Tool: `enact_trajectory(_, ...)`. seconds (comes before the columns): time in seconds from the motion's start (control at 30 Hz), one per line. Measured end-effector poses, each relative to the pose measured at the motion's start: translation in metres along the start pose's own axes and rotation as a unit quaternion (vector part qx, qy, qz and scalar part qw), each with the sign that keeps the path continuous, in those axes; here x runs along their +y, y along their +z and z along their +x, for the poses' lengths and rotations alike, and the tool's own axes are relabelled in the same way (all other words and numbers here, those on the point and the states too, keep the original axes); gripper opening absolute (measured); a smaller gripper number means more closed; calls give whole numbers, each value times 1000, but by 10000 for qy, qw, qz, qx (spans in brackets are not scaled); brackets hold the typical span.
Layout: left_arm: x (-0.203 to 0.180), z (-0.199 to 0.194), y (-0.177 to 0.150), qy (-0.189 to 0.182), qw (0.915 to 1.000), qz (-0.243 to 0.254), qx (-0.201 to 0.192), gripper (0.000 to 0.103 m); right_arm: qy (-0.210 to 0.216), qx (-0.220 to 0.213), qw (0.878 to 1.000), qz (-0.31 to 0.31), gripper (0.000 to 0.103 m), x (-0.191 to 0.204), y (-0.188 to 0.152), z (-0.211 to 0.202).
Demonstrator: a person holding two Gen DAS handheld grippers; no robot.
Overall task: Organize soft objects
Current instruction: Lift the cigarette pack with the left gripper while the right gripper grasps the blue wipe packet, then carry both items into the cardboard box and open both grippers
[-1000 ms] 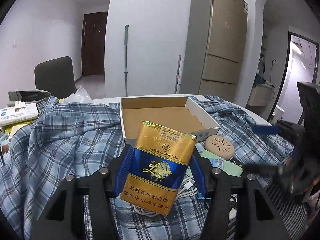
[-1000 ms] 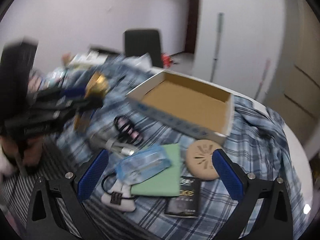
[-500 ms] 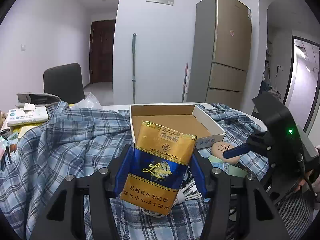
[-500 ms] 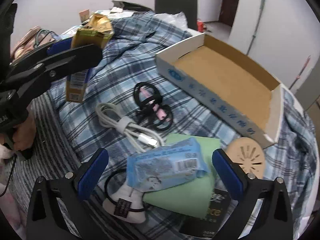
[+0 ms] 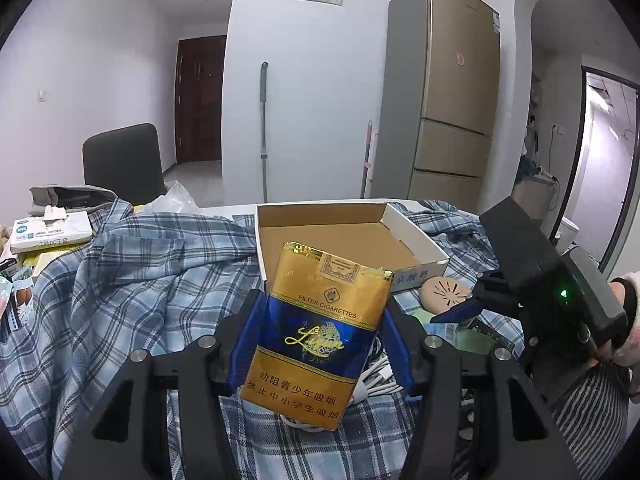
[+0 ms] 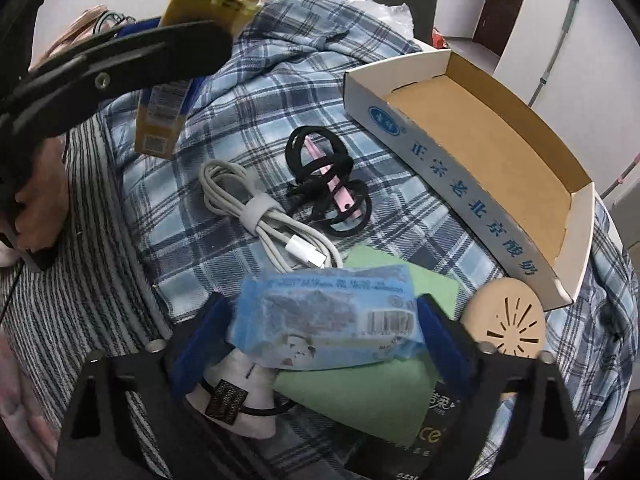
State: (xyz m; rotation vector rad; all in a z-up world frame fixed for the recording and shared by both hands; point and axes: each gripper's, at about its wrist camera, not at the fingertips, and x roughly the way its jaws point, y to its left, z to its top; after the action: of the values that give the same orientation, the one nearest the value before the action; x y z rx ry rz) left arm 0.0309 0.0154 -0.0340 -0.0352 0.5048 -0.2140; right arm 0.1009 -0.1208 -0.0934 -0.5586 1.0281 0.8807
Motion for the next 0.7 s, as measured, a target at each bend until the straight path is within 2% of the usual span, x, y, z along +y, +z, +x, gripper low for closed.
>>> enact_trajectory(0.07,0,0,0,2,10000,2,1,58,-54,-11,10000,-1,77,0,-1,0)
enact_trajectory(0.27,-1,-1,0,33,10000,24,-52,58,22,-408,9972,623,73,-14,-11,-16)
enact_trajectory(0.33,-2,-2,0,47,9999,40,-81,58,-170,-626,9942,861,73,-15,-17,-24)
enact_trajectory(0.4,-2,-4,0,81,9999,60,-116,58,-548,-954,9883,1052,73,-12,-23,-36)
enact_trajectory(0.47,-3,-5,0,92,9998,86,-149,58,-1098,-1334,9776,1204,73,-5,-31,-50)
enact_trajectory(0.53,-4,-7,-1,48,9997,119,-200,58,-1641,-1856,9571,1506,73,-1,-41,-66)
enact_trajectory(0.63,-7,-12,-1,52,9993,185,-322,59,-2126,-2473,9279,1805,73,2,-50,-87)
enact_trajectory(0.7,-11,-15,-1,87,9988,270,-398,59,-2297,-2848,9118,1865,73,2,-54,-100)
